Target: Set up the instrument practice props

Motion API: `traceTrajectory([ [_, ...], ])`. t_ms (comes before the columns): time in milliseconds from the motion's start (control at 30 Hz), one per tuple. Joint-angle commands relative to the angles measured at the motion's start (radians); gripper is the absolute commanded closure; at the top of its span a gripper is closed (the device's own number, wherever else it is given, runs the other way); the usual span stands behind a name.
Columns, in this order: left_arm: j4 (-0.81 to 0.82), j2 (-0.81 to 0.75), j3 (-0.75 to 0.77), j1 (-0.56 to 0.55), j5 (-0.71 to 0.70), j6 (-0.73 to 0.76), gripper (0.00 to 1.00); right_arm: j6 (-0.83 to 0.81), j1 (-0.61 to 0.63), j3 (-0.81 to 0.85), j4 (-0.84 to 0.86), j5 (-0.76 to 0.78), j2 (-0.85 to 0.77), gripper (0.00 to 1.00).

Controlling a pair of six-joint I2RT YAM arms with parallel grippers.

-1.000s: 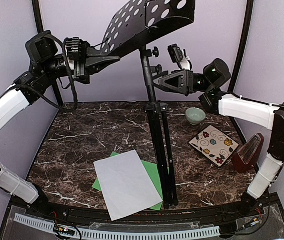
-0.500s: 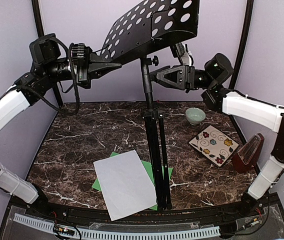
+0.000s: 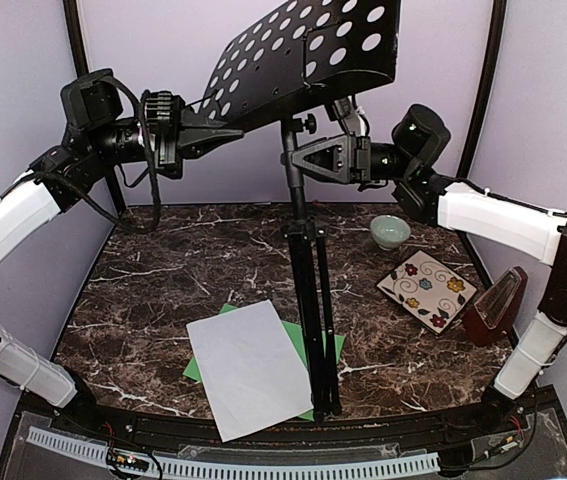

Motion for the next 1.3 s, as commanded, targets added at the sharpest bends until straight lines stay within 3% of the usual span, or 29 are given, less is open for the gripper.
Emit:
traceTrajectory([
  [0,0.24,-0.063,0.039,-0.006,-0.022,0.03,1.0,-0.055,0.015,0.024,-0.056,0.029,0.02,0.58],
  [167,0.238,-0.058,0.038,-0.007,-0.013,0.029,1.0,-0.07,0.021,0.043,-0.075,0.026,0.023,0.7],
  [367,0.224,-0.05,0.036,-0.008,-0.022,0.046,1.0,-0.109,0.036,0.08,-0.128,0.017,0.031,0.76],
  [600,0.235,-0.06,0.019,-0.009,-0.035,0.051,1.0,-0.12,0.04,0.085,-0.138,0.029,0.029,1.0],
  [800,0.316,-0.094,-0.05,-0.009,-0.095,0.044,0.61,-0.111,0.02,0.098,-0.095,0.062,0.02,1.0],
  [933,0.306,-0.119,-0.062,-0.009,-0.16,0.053,0.46,-0.091,-0.017,0.152,-0.055,0.096,0.016,1.0],
  [1033,0.325,-0.153,-0.082,-0.009,-0.242,0.052,0.27,-0.085,-0.049,0.223,-0.05,0.128,0.012,1.0],
  [1267,0.435,-0.261,-0.187,-0.009,-0.485,-0.134,0.16,-0.125,-0.118,0.354,-0.104,0.189,0.011,1.0],
])
